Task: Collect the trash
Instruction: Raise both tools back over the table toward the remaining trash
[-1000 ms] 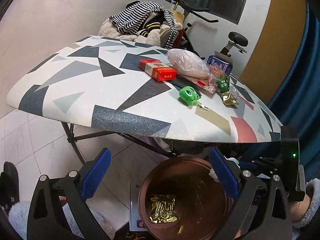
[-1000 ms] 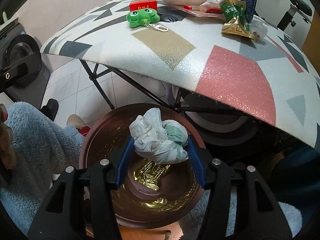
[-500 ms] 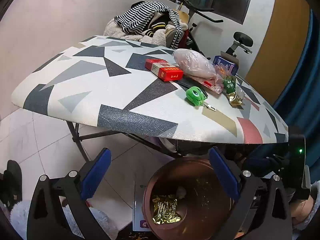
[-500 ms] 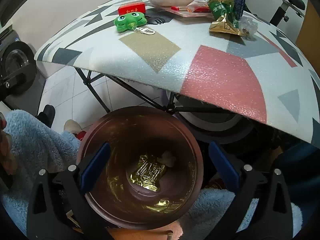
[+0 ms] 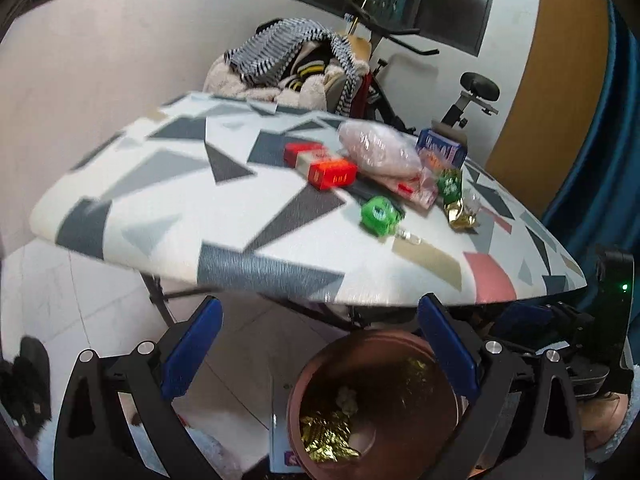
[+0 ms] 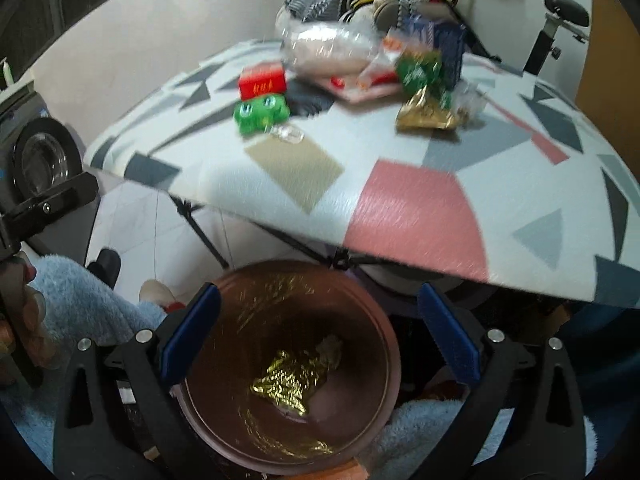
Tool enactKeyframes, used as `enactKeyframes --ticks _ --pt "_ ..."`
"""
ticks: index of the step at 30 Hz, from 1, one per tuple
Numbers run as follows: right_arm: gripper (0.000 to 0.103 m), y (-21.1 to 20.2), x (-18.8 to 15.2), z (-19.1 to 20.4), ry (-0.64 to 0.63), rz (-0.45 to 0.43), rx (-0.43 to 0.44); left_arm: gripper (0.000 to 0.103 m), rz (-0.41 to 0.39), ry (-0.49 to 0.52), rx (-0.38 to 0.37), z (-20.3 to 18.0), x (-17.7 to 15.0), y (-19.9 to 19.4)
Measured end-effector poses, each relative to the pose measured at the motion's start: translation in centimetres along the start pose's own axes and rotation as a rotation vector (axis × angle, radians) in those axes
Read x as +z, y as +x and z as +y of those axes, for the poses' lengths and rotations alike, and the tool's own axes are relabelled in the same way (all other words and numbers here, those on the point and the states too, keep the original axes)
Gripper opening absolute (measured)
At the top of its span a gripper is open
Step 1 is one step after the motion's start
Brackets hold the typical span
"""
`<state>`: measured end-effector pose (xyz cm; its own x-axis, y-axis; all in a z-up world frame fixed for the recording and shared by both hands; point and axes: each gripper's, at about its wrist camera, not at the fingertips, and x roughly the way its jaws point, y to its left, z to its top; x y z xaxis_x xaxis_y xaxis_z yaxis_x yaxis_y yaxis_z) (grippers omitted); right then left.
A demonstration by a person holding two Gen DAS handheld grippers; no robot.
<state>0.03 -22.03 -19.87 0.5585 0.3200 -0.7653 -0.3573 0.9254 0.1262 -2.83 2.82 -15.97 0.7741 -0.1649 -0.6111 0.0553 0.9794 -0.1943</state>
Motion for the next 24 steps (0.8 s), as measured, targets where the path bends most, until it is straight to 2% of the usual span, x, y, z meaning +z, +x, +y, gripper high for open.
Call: enactKeyframes --ticks 13,18,24 --pt "0.097 -4.9 4.9 -2.4 0.058 -0.151 -0.052 0.097 -0.168 0.165 0.057 -2.8 6.7 -4.2" --pt "0.097 -6.3 7.3 -3.4 0.089 -0.183 -0.078 0.097 -0.208 0.166 0.069 -2.8 9.0 -5.4" --pt "0.097 -7.5 9.6 -3.9 0.071 -0.231 -0.127 0.097 -0.235 0.136 0.074 -2.0 11.3 -5.9"
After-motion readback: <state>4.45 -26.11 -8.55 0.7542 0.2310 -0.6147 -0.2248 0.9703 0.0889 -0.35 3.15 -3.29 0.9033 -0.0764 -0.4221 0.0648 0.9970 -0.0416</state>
